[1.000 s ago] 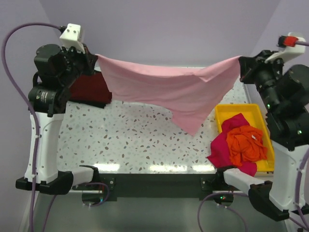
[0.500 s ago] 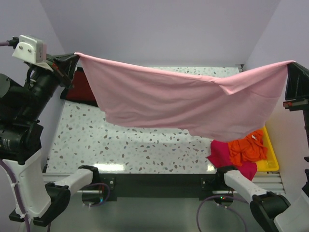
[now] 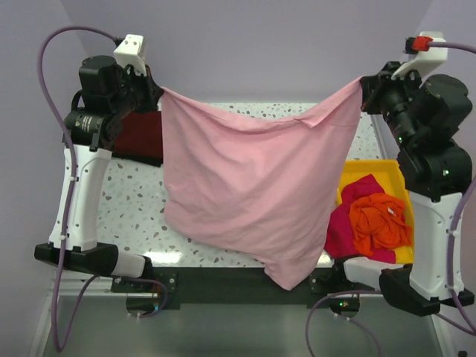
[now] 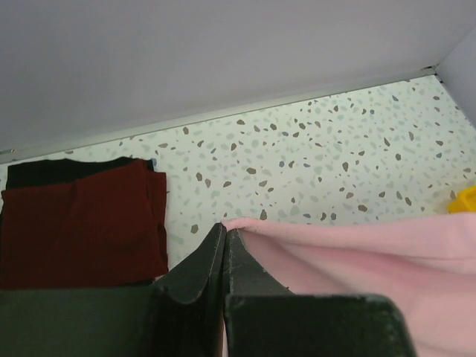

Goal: Fold and stack the t-shirts
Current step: Flatten the tshirt out

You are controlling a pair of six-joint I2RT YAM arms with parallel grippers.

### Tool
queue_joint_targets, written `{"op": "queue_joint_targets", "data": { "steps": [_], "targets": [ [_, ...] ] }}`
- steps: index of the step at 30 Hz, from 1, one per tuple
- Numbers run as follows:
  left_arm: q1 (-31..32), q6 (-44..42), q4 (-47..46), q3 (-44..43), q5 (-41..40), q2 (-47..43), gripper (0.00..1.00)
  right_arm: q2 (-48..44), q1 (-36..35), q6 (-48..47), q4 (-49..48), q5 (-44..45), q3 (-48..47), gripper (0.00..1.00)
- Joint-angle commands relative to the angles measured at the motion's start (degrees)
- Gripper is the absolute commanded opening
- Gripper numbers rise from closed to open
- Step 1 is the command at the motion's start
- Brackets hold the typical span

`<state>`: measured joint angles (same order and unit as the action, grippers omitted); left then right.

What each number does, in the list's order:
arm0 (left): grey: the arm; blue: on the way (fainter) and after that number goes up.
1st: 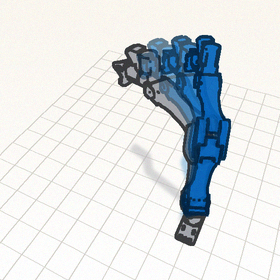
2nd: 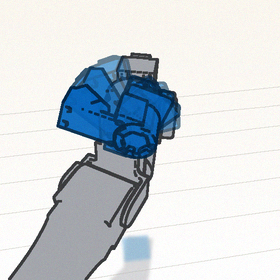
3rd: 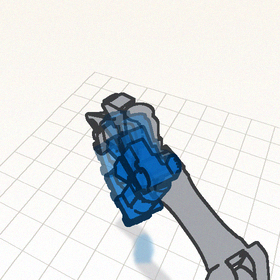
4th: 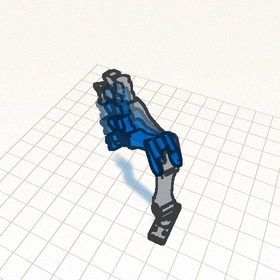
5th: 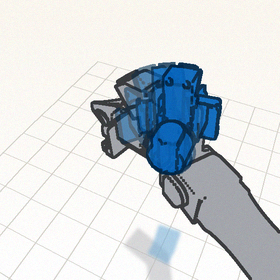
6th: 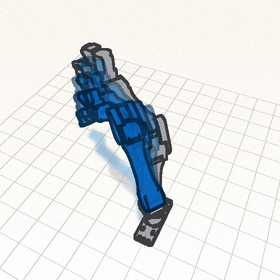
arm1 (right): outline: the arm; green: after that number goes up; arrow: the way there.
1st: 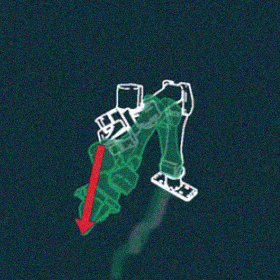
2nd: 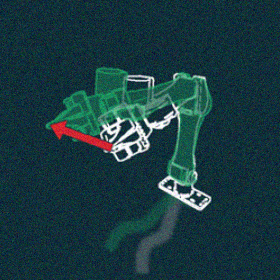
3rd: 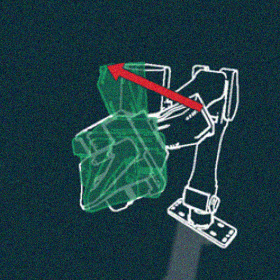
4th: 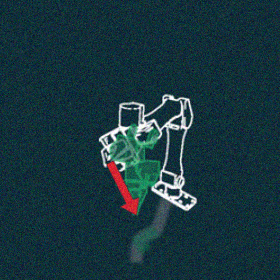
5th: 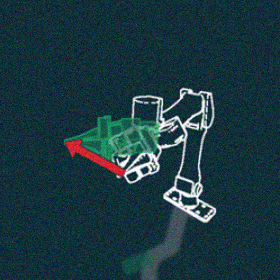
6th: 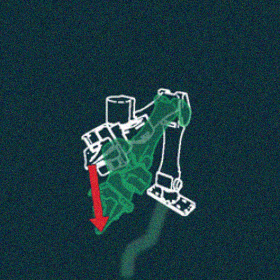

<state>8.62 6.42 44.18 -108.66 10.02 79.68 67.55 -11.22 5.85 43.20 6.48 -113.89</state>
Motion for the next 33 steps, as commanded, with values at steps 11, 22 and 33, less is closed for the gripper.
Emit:
{"op": "queue_joint_targets", "data": {
  "steps": [11,22,33],
  "targets": [
    [-0.5,0.4,-1.7,-0.1,-0.6,-8.2,0.0,-4.7,0.1,3.1,-3.8,-2.7,-1.9,0.0],
    [-0.5,-1.4,4.0,-2.2,0.8,-16.0,0.0,-8.7,0.1,2.9,0.1,-3.3,-10.2,0.0],
    [-0.5,0.9,7.3,-7.9,3.6,-13.3,0.0,-7.2,0.1,2.9,0.0,-1.4,-15.8,0.0]
  ]
}}
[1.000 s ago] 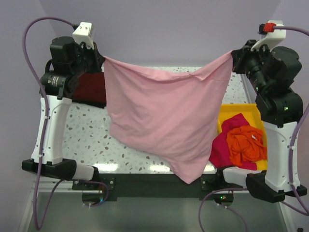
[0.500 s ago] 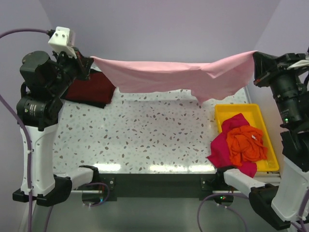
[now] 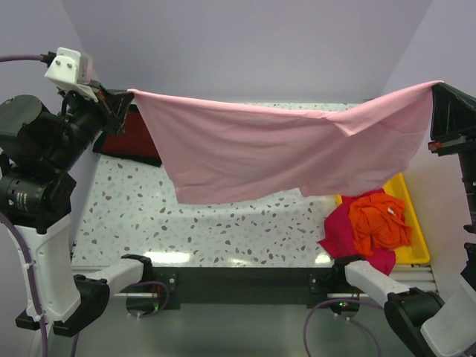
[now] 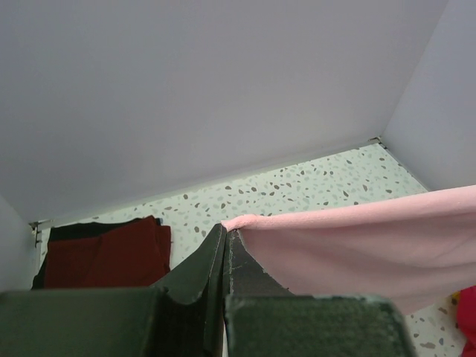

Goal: Fold and stack the t-shirts
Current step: Flatten the tshirt out

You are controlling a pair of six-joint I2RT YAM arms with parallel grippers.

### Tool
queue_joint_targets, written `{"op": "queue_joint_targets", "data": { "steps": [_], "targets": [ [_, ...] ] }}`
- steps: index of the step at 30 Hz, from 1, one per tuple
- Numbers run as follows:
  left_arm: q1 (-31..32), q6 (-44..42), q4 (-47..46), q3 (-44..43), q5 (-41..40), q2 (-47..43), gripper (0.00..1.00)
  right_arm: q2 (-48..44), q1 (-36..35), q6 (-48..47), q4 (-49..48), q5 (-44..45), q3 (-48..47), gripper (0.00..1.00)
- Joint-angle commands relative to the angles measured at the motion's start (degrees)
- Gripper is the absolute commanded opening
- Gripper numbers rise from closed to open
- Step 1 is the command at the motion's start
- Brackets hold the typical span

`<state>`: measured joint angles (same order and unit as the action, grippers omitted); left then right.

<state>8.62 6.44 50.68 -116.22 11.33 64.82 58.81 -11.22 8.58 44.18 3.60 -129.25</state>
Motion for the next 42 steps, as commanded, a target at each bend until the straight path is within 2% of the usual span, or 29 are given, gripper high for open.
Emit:
{"op": "queue_joint_targets", "data": {
  "steps": [1,7,12,15,16,17,18,19,20,21,22,23,24,25,26,27,28,29,30,34,35,42],
  "targets": [
    [-0.5,0.9,0.2,0.7,3.5,2.2,0.0,2.3,0.1,0.1,-1.3,1.5,0.1,0.0],
    [-0.5,1.3,-6.5,12.9,6.0,7.4,0.0,5.9,0.1,1.7,-7.4,0.8,11.0,0.0],
    [-1.4,2.3,-12.9,18.7,3.1,16.8,0.0,16.4,0.2,2.3,-13.5,-0.3,19.6,0.0],
    [-3.6,3.1,-15.5,15.9,4.0,27.2,0.0,28.4,0.2,2.4,-15.6,-0.3,19.8,0.0],
    [-4.5,3.5,-15.7,13.8,4.2,33.9,0.0,32.3,0.5,2.8,-15.8,0.0,18.8,0.0],
    [-4.8,3.7,-15.8,8.0,4.5,37.7,0.0,36.3,0.7,3.4,-15.5,-0.3,14.5,0.0],
    [-4.9,4.0,-15.0,3.8,4.1,41.8,0.0,46.1,1.0,4.0,-14.0,-0.5,11.1,0.0],
    [-5.3,4.3,-14.3,-0.8,4.1,50.1,0.15,50.7,1.6,5.6,-12.9,-0.8,7.2,0.0],
    [-5.5,4.6,-13.9,-5.8,4.5,54.2,0.28,56.3,1.9,6.4,-11.5,-1.6,-2.3,0.0],
    [-5.5,5.7,-12.5,-15.9,3.5,61.2,0.42,65.5,2.1,7.2,-6.8,-2.4,-8.2,0.0],
    [-5.5,6.3,-11.9,-20.6,3.3,63.9,0.73,70.0,2.3,8.3,-4.3,-2.6,-14.0,0.16],
    [-5.5,7.0,-11.8,-26.3,3.5,65.9,0.85,73.1,2.3,8.9,-2.1,-3.0,-23.1,0.36],
    [-5.5,8.1,-13.0,-26.4,3.5,66.2,0.94,74.9,2.3,9.4,0.1,-3.5,-25.1,0.51],
    [-5.5,8.6,-14.6,-24.9,3.5,64.9,1.0,74.1,2.3,10.1,-0.6,-3.5,-24.6,0.72],
    [-5.5,8.8,-16.7,-17.9,3.6,62.8,1.0,71.9,2.3,10.1,-2.3,-3.5,-16.6,0.8],
    [-5.5,8.9,-21.5,-13.5,3.6,57.6,1.0,68.2,2.2,10.2,-8.8,-3.5,-10.4,0.85],
    [-5.5,8.9,-23.8,-9.2,3.7,55.0,1.0,61.7,2.2,10.1,-12.2,-3.5,1.8,0.92],
    [-5.5,9.0,-25.6,-2.1,3.7,52.7,1.0,58.3,2.2,9.7,-14.8,-3.2,6.5,0.93],
    [-5.5,8.9,-27.4,0.8,4.0,49.0,1.0,55.9,2.2,9.3,-17.2,-2.7,10.0,0.94],
    [-5.5,9.0,-27.5,11.2,4.2,41.9,1.0,47.5,2.2,7.0,-15.2,-2.4,19.5,0.94],
    [-5.5,9.1,-27.8,16.0,4.0,40.2,1.0,44.0,2.2,7.0,-15.4,-3.0,24.2,0.94],
    [-5.5,8.9,-30.0,37.7,-2.9,22.8,1.0,27.9,0.7,7.9,-18.5,-6.0,45.5,0.92]
  ]
}}
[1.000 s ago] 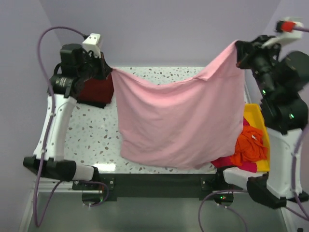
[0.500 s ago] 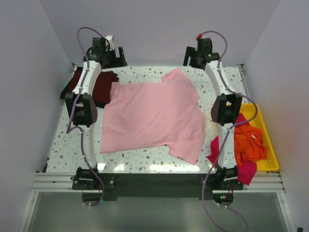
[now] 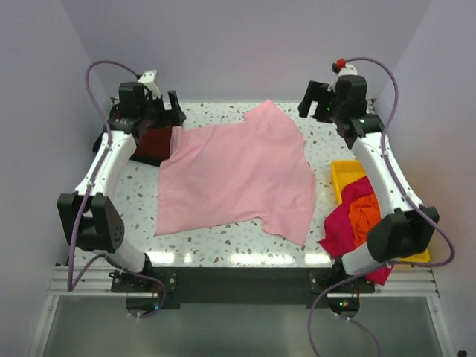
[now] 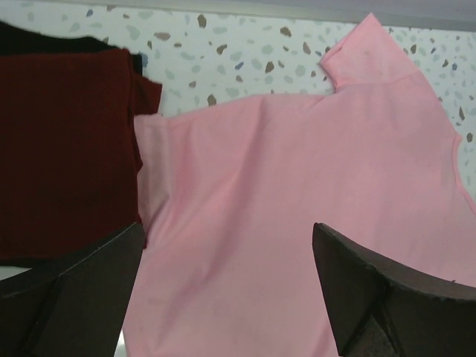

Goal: Fold and stack the t-shirts
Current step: Flatten the tshirt out

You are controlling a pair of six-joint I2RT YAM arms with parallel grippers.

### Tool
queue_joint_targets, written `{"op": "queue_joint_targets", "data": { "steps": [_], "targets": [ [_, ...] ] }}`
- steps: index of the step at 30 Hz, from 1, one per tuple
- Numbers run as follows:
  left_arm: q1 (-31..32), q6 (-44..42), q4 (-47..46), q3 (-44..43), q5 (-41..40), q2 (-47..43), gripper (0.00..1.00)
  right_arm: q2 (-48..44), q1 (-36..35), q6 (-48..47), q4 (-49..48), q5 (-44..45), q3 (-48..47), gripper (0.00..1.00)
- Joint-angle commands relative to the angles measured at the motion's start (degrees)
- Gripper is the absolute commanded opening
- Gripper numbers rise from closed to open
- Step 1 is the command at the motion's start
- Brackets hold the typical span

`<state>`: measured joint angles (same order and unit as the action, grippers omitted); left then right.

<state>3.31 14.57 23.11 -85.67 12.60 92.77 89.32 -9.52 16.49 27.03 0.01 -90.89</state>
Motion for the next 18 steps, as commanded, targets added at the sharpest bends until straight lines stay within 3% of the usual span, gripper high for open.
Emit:
{"op": "queue_joint_targets", "data": {
  "steps": [1,8,18],
  "targets": [
    [-0.1,0.8,-2.5,9.2,-4.7,-6.8,1.0,-4.1,-1.3,0.2,-1.6,-3.0,9.2,0.91],
    [-0.2,-0.2,-2.8,24.4,-6.3,-15.1,1.0,-7.5,-4.8,1.2,-4.3,-10.2,22.5,0.87],
    [-0.2,0.5,-2.2,30.6,-6.5,-18.5,1.0,3.3,-7.3,2.5,-8.7,-11.9,24.6,0.87]
  ]
}}
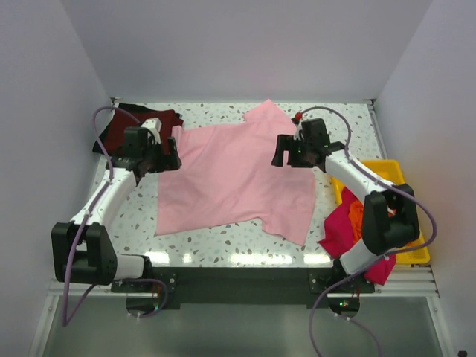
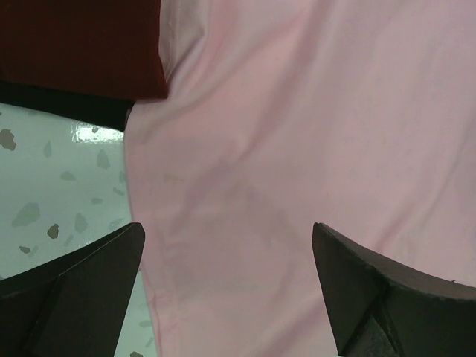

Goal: Fold and stack the t-shirts
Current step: Flatten the tshirt out, then fold the tshirt

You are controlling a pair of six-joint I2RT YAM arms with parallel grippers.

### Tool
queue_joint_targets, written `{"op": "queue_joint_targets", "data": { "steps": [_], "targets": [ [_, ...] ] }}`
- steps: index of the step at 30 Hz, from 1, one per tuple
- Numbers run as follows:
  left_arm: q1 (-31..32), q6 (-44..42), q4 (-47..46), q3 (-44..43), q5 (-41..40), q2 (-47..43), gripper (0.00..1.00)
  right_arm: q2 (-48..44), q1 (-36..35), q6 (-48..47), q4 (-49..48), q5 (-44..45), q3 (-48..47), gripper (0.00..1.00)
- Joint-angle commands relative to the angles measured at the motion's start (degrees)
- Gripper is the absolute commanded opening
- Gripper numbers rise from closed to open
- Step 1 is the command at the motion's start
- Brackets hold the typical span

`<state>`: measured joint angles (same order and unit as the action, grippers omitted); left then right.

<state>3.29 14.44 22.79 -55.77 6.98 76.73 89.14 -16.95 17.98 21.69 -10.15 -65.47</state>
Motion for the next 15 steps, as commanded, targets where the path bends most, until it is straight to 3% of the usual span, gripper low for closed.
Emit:
{"op": "queue_joint_targets", "data": {
  "steps": [1,9,15],
  "targets": [
    [-0.2,0.9,-1.9,1.4,-1.4,-2.7,1.0,4.8,0.2,1.1,-3.5,-1.8,-1.3,0.87],
    [-0.2,2.8,0.1,4.8,-4.0,-4.2,1.0,16.7,0.6,2.1,-3.9,-1.7,-5.3,0.87],
    [-0.2,3.1,0.7,6.0,-4.3,-5.4,1.0,20.7,2.8,3.1,0.3,2.0,-6.9,0.86]
  ]
}}
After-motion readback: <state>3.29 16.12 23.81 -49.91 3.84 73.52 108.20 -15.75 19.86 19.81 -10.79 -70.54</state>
